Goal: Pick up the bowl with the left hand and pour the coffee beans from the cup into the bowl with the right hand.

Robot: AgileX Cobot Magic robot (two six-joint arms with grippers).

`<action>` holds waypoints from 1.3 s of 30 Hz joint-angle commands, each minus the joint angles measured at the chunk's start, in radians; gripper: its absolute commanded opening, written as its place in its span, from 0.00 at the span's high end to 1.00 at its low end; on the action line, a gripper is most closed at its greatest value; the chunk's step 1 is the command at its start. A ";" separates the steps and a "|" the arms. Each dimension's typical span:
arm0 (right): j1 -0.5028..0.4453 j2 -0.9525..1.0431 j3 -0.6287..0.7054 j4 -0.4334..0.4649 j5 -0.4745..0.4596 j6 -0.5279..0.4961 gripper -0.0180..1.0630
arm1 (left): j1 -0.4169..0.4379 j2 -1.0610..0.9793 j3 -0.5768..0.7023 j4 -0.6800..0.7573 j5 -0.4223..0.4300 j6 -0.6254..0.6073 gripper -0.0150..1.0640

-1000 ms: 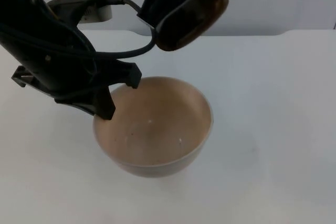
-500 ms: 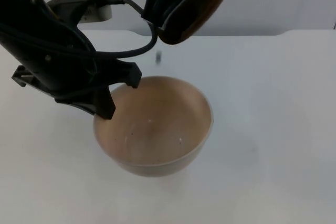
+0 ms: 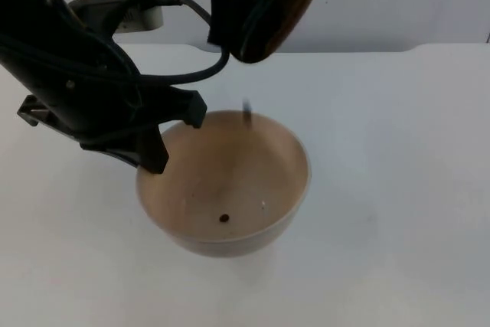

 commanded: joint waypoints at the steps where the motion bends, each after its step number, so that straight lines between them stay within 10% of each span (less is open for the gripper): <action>1: 0.013 -0.007 0.021 -0.028 0.001 -0.008 0.98 | 0.003 -0.011 -0.001 -0.015 -0.010 0.000 0.99; 39: 0.071 -0.007 0.064 -0.280 0.001 -0.032 0.98 | 0.003 -0.011 -0.001 -0.034 -0.015 0.000 0.99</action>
